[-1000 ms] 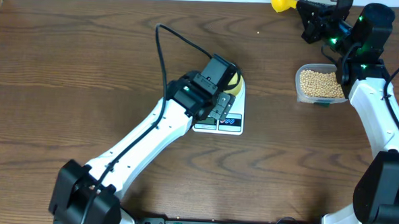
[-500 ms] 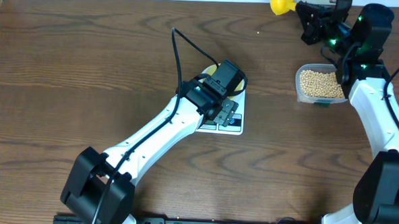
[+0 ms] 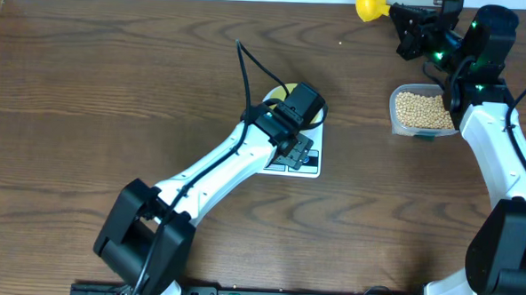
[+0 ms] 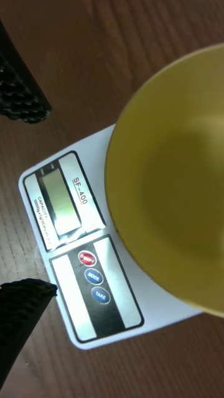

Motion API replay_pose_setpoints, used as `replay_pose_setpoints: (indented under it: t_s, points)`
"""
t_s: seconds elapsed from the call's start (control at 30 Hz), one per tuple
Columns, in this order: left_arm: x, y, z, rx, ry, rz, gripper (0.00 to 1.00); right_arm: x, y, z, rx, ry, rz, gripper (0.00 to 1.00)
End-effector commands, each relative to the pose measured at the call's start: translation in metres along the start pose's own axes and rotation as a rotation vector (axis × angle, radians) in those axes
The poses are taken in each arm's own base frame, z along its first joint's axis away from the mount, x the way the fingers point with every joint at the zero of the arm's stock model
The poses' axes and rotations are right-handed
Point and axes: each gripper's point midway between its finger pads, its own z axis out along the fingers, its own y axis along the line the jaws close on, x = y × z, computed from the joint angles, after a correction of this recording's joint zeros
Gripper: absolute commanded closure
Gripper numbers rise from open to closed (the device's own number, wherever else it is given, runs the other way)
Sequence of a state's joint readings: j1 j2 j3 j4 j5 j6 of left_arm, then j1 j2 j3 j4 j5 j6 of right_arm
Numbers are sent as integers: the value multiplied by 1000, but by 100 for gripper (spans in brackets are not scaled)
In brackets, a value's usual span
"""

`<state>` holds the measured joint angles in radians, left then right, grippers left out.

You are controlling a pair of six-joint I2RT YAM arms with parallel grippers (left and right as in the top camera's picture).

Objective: Scoop item into bowl and weigh 50g on scale

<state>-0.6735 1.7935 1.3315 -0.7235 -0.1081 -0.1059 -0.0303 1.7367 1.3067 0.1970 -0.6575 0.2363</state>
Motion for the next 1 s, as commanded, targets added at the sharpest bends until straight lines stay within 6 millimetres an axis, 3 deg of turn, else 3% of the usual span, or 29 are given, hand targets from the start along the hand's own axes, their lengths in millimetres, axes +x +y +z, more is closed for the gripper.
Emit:
replay_pose_setpoints:
  t_s: [0.0,0.43,0.97]
  points:
    - [1,1,9,-15,13,-24,18,-5,3,2,-6,-5,-21,99]
    - [10,-2,35,-26,72,-14,18,-4,3,2,-5,-3,-22,99]
    - [10,-4,45,-27,77,-13,18,-4,3,2,-5,-2,-22,99]
